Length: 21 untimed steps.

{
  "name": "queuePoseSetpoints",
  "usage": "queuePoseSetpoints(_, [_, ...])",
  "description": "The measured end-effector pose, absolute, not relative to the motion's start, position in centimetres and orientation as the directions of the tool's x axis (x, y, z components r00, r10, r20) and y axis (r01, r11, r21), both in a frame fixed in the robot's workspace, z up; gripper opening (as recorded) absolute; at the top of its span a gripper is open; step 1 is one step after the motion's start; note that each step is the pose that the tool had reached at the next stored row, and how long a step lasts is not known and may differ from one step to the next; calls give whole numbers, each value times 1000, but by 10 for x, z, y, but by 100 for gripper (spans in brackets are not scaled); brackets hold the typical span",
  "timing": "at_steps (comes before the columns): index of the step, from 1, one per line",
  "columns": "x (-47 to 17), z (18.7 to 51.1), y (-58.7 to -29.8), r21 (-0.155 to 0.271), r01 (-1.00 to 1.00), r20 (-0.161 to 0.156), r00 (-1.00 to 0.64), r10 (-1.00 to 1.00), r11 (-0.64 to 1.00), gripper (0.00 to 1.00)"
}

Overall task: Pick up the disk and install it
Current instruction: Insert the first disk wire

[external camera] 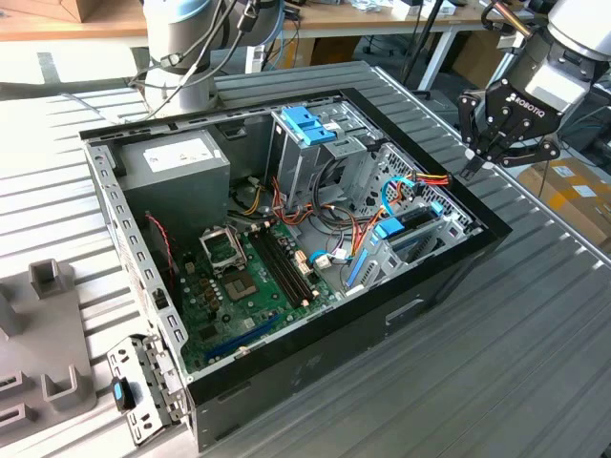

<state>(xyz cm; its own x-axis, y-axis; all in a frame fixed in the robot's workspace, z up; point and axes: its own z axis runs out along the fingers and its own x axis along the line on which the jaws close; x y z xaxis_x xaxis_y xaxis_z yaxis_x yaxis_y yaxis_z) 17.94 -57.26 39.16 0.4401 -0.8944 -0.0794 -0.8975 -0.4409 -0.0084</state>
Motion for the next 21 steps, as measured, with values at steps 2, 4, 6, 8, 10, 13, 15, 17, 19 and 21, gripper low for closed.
queuePoseSetpoints(2, [179, 392, -573, -8, -890, -79, 455, -887, -456, 11])
queuePoseSetpoints(4, [179, 392, -573, -8, -882, -79, 470, -879, -471, 11])
queuePoseSetpoints(6, [179, 392, -573, -8, -872, -79, 489, -869, -490, 11])
queuePoseSetpoints(8, [179, 392, -573, -8, -857, -79, 513, -854, -514, 11])
queuePoseSetpoints(10, [179, 392, -573, -8, -845, -79, 533, -842, -534, 11])
queuePoseSetpoints(13, [179, 392, -573, -8, -828, -79, 560, -825, -561, 11])
queuePoseSetpoints(15, [179, 392, -573, -8, -816, -79, 577, -813, -578, 11])
queuePoseSetpoints(17, [179, 392, -573, -8, -808, -79, 588, -805, -590, 11])
queuePoseSetpoints(19, [179, 392, -573, -8, -798, -79, 602, -795, -603, 11])
queuePoseSetpoints(21, [179, 392, -573, -8, -776, -79, 629, -774, -630, 11])
